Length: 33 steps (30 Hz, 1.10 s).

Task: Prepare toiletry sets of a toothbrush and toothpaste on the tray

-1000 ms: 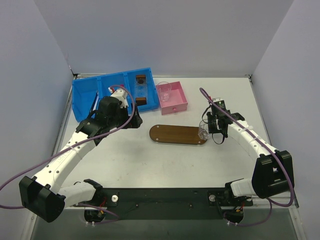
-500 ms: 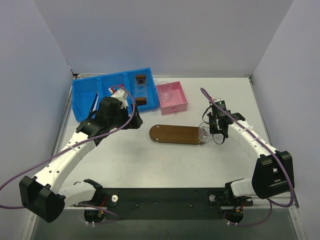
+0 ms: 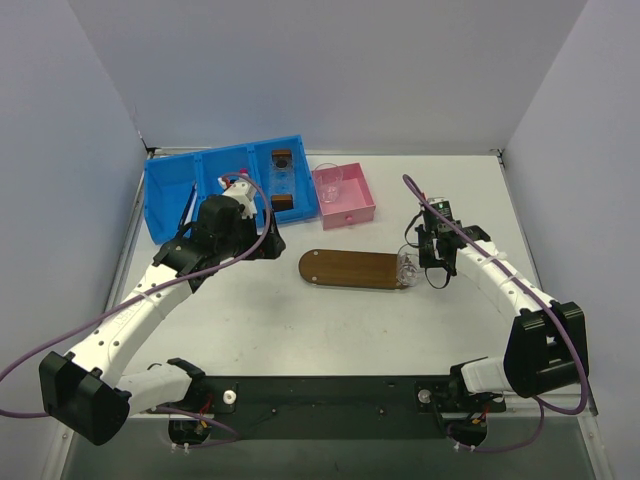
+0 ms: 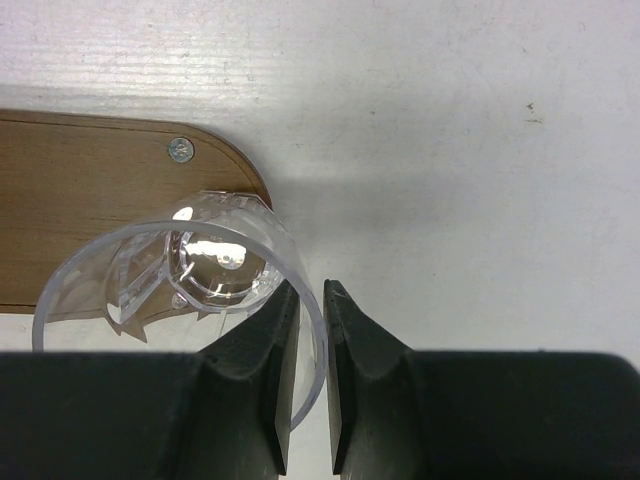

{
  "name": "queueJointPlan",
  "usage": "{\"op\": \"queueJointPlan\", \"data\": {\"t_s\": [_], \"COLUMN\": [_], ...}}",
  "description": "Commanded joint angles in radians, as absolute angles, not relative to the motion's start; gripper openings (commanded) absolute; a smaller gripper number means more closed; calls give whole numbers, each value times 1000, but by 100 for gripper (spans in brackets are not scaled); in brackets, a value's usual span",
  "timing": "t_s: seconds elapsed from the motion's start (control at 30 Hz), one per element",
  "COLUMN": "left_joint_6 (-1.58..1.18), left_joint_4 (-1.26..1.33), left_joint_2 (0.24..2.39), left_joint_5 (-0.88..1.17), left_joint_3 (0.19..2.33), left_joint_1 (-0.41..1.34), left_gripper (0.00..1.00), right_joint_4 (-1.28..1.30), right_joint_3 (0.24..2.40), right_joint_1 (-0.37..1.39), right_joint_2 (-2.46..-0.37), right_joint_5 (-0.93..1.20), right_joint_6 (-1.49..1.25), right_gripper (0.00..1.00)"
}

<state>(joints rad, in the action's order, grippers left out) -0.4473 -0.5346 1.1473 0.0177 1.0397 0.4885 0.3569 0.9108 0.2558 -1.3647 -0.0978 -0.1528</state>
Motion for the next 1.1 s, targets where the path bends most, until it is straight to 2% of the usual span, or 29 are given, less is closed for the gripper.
{"op": "queueJointPlan", "data": {"t_s": [0.0,1.07], "left_joint_6": [-433,-430], "left_joint_4": [-502,-509], "left_joint_2": [1121,1118], "left_joint_5": [29,18], "left_joint_3": [1042,1045], "left_joint_1": [482,482], "left_gripper": [97,97], "right_joint_4": [380,301], "right_joint_3": [940,934], "right_joint_1": [255,276], "right_joint_2": [-1371,-1425], "right_joint_5": [-117,-143], "right_joint_6": [-172,-218], "right_gripper": [11,8]}}
